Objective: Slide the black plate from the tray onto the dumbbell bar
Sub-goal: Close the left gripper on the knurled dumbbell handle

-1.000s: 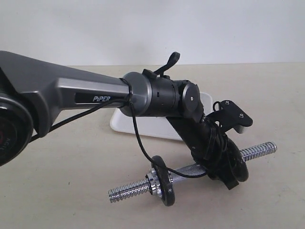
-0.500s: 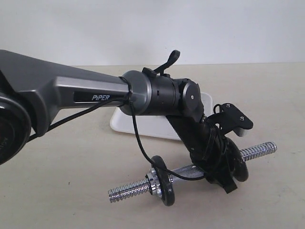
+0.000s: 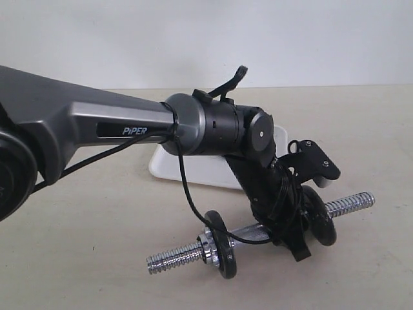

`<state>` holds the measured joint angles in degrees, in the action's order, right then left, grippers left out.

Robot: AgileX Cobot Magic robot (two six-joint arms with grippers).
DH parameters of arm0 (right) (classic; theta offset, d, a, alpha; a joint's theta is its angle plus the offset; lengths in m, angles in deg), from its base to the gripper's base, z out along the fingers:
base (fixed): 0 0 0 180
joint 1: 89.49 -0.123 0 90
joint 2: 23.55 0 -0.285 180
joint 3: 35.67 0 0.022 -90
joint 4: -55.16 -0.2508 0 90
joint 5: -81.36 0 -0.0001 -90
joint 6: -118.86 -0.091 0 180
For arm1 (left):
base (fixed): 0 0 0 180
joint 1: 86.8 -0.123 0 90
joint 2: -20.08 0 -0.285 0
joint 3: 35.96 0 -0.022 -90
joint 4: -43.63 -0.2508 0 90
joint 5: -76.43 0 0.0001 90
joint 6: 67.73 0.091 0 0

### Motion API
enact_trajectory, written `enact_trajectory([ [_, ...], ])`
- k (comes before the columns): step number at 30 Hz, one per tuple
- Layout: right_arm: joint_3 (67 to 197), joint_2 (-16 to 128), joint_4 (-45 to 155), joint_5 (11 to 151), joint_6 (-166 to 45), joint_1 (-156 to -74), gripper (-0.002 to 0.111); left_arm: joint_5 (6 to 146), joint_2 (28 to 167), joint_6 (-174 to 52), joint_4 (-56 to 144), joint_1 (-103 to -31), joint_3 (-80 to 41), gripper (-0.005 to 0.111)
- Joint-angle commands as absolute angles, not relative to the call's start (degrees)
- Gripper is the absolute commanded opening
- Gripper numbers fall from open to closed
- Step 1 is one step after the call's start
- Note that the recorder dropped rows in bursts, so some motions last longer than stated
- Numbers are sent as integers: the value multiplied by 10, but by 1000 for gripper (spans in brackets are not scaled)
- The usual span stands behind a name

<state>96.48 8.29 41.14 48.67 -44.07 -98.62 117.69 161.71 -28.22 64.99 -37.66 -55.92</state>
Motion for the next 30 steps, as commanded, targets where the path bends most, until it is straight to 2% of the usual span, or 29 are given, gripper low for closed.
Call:
enact_trajectory([
  [1,962,84,413,486,-443,-986,0,1194,1636,-294,641,-377,-547,50],
  [6,962,84,406,487,-441,-986,0,1193,1636,-292,644,-377,-547,49],
  [8,962,84,406,487,-441,-986,0,1193,1636,-291,644,-377,-547,45],
  [17,962,84,406,486,-441,-986,0,1193,1636,-291,648,-377,-547,4],
  [30,962,84,406,486,-441,-986,0,1153,1632,-270,719,-377,-547,4],
])
